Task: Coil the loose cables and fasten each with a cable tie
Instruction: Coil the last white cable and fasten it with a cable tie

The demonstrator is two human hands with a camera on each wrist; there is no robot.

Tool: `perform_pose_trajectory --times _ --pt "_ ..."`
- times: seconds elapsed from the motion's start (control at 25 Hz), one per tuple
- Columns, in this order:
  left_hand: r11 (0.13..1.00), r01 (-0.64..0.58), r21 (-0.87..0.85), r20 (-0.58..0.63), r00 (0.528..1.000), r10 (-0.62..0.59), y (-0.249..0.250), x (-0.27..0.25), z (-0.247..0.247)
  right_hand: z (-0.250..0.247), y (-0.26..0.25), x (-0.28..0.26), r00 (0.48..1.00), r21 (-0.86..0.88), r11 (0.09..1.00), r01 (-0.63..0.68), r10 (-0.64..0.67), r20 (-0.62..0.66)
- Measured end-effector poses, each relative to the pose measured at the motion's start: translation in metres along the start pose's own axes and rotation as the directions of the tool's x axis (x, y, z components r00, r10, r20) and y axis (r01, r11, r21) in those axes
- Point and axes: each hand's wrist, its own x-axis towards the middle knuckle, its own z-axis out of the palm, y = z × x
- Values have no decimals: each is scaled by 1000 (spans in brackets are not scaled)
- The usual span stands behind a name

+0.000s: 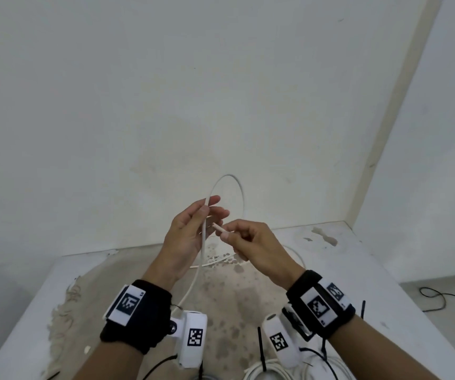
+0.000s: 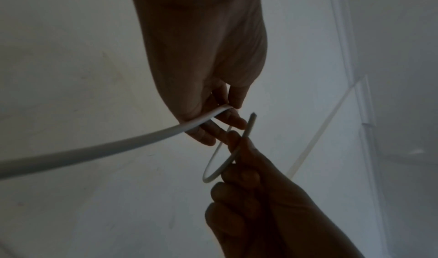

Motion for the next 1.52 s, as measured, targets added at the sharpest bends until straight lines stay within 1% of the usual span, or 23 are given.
perform_pose_trajectory --times 0.12,0.24,0.32,0.4,0.48,0.52,0.56,0.6,0.64,0.68,0.72,0.8,0.84,0.92,0.96,1.04,1.16,1.24,1.28,1.36,1.4,1.44,1.52 --pt "1000 0 -1 28 1000 0 -2 -6 8 11 -4 3 996 158 986 -46 57 -63" --pt "1000 -19 4 46 999 19 -1 -13 17 20 -11 5 996 233 971 -59 73 -54" --pt "999 -39 35 40 999 37 0 -14 17 23 -15 6 997 223 974 -43 57 -56" --pt "996 -67 64 -19 997 69 5 -10 12 25 -16 5 991 151 989 -6 26 -129" --pt "995 -95 -17 -114 989 92 15 -2 5 30 -8 1 968 81 997 -14 33 -247" --pt "991 -107 -84 -142 985 95 22 3 3 35 -1 -1 968 62 996 -66 79 -238" --pt "985 -120 -126 -157 983 99 29 6 2 43 3 -3 980 41 988 -146 150 -133" --pt "983 -129 -132 -165 980 106 35 8 3 53 7 -5 977 -7 978 -206 207 55" --pt "986 -135 -101 -176 978 116 41 9 4 65 9 -5 944 -50 975 -217 223 243" --pt "990 -135 -42 -192 973 125 46 10 4 77 14 -2 909 -56 982 -181 189 370" --pt "991 -131 30 -211 968 135 52 12 3 86 15 2 895 -41 991 -131 136 424" --pt "987 -85 138 -262 958 119 66 16 -8 89 19 16 908 -28 998 -61 67 414" --pt "987 -37 154 -299 951 83 79 17 -18 84 22 27 914 -76 997 -13 43 403" --pt "991 56 124 -352 936 -8 111 15 -46 62 28 47 908 -284 951 125 6 419" --pt "989 90 119 -355 934 -43 127 12 -62 46 33 57 897 -384 906 175 14 441" --pt "980 126 155 -344 937 -66 159 0 -93 15 36 73 882 -519 837 174 101 459" --pt "975 82 206 -371 929 1 200 -25 -128 -27 35 91 887 -644 764 41 269 376" --pt "982 44 183 -405 914 35 219 -35 -147 -51 29 98 899 -569 818 -87 310 308" --pt "989 39 145 -408 913 24 224 -39 -156 -59 25 100 900 -457 873 -171 327 289" --pt "996 80 45 -369 928 -58 226 -40 -164 -73 7 108 896 -280 909 -309 377 235" --pt "991 129 18 -321 940 -117 221 -39 -162 -77 -6 114 901 -271 900 -341 395 178" --pt "982 189 26 -272 946 -175 212 -36 -158 -77 -21 119 912 -289 888 -358 399 97" --pt "956 286 69 -204 942 -267 186 -28 -139 -64 -58 125 939 -249 907 -341 340 -48"
